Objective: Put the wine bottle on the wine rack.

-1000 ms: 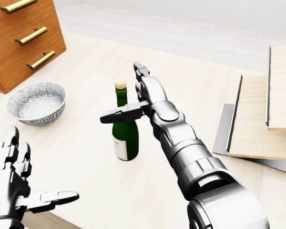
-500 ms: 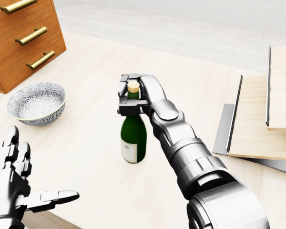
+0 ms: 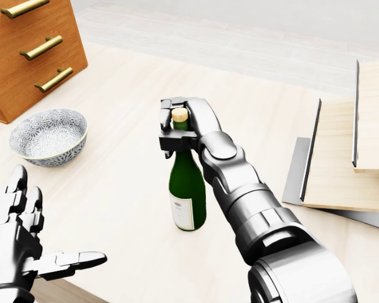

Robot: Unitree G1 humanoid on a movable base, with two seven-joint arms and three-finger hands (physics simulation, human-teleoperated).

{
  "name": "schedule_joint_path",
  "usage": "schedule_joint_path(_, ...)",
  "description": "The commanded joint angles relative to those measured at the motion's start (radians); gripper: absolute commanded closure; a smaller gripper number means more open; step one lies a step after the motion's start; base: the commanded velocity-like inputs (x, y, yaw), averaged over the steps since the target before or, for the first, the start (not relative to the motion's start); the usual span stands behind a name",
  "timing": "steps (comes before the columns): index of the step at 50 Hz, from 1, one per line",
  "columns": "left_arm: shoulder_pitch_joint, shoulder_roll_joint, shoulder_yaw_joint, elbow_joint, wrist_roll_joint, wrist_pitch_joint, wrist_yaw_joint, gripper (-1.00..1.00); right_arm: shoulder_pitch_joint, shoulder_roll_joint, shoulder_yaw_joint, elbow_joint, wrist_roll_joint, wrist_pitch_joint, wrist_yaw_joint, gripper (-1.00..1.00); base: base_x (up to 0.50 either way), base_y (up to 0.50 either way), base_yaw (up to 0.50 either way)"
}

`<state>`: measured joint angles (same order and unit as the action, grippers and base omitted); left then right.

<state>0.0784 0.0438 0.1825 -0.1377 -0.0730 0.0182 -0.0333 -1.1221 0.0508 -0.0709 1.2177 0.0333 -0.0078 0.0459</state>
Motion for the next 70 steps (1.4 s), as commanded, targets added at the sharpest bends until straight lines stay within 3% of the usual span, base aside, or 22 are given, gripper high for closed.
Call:
schedule_joint_path(1,-0.006,0.003,0.001,0.017,-0.002,-0.012,-0.002,-1.00,-0.001,-0.007,0.000,-0.023,0.013,-0.006,-0.012,1.00,0.00,0.00,0.00)
schedule_joint_path(17,-0.010,0.005,-0.003,0.032,-0.001,-0.019,-0.001,-1.00,-0.015,-0.042,-0.008,-0.071,0.038,0.027,-0.015,1.00,0.00,0.00,0.00)
schedule_joint_path(21,-0.009,0.005,-0.004,0.022,-0.001,-0.012,0.000,-1.00,-0.024,-0.059,-0.023,-0.093,0.065,0.068,-0.021,1.00,0.00,0.00,0.00)
schedule_joint_path(24,-0.006,0.004,-0.006,0.014,0.000,-0.008,0.000,-1.00,-0.023,-0.069,-0.025,-0.124,0.078,0.059,-0.018,1.00,0.00,0.00,0.00)
schedule_joint_path(25,-0.007,0.004,-0.006,0.017,0.001,-0.010,0.000,-1.00,-0.036,-0.075,-0.046,-0.117,0.102,0.084,-0.033,1.00,0.00,0.00,0.00)
schedule_joint_path(27,-0.007,0.005,-0.003,0.022,0.000,-0.014,-0.001,-1.00,-0.044,-0.091,-0.050,-0.130,0.120,0.095,-0.020,1.00,0.00,0.00,0.00)
schedule_joint_path(33,-0.007,0.000,-0.011,0.021,0.004,-0.014,0.004,-1.00,-0.068,-0.131,-0.076,-0.156,0.195,0.095,-0.014,1.00,0.00,0.00,0.00)
schedule_joint_path(39,-0.002,-0.001,-0.012,-0.012,0.005,0.011,0.009,-1.00,-0.097,-0.186,-0.107,-0.149,0.278,0.095,-0.005,1.00,0.00,0.00,0.00)
schedule_joint_path(45,-0.009,-0.001,-0.011,0.016,0.008,-0.005,0.010,-1.00,-0.122,-0.239,-0.116,-0.150,0.326,0.095,-0.010,1.00,0.00,0.00,0.00)
schedule_joint_path(49,-0.013,-0.001,-0.013,0.014,0.009,-0.001,0.014,-1.00,-0.109,-0.241,-0.110,-0.198,0.337,0.095,-0.065,1.00,0.00,0.00,0.00)
schedule_joint_path(66,-0.013,0.000,-0.014,0.014,0.009,-0.001,0.015,-1.00,-0.104,-0.245,-0.093,-0.207,0.354,0.095,-0.071,1.00,0.00,0.00,0.00)
schedule_joint_path(70,-0.024,0.001,-0.012,0.044,0.009,-0.019,0.015,-1.00,-0.149,-0.279,-0.126,-0.223,0.407,0.095,-0.054,1.00,0.00,0.00,0.00)
